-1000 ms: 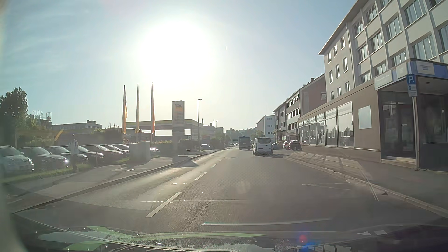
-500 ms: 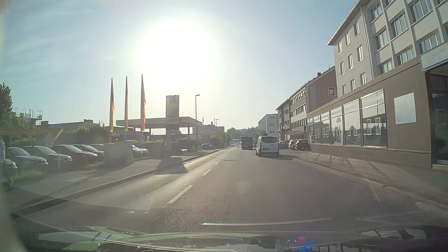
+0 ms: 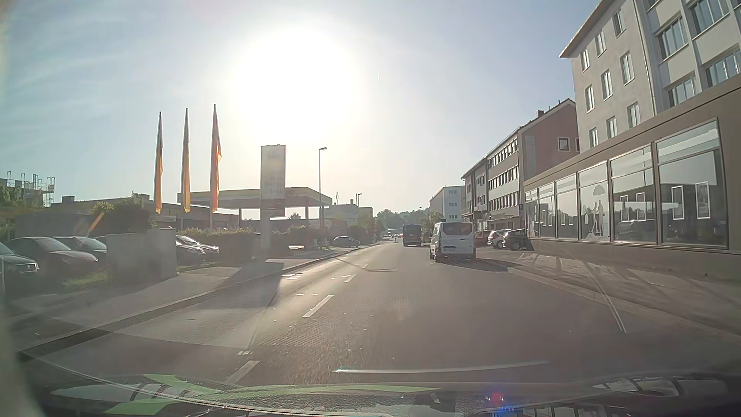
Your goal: Follow the waypoints while adhering to traffic rules and regulations
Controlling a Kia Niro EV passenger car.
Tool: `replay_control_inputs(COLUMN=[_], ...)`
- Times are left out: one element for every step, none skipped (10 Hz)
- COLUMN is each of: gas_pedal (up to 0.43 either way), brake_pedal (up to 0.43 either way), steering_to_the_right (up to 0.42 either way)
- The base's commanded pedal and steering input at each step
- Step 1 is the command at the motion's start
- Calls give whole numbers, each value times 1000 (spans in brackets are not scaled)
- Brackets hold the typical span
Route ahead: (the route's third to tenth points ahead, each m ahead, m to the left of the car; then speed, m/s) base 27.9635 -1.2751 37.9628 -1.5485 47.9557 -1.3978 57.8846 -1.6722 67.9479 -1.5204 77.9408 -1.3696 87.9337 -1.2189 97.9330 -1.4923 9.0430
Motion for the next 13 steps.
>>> replay_control_inputs(gas_pedal=[79,79,79,79,79,79,79,79,79,79,79,79,79], brake_pedal=[0,0,0,0,0,0,0,0,0,0,0,0,0], steering_to_the_right=[-6,-6,-7,-6,-6,-6,-6,-7,-7,-7,-7,-6,-6])
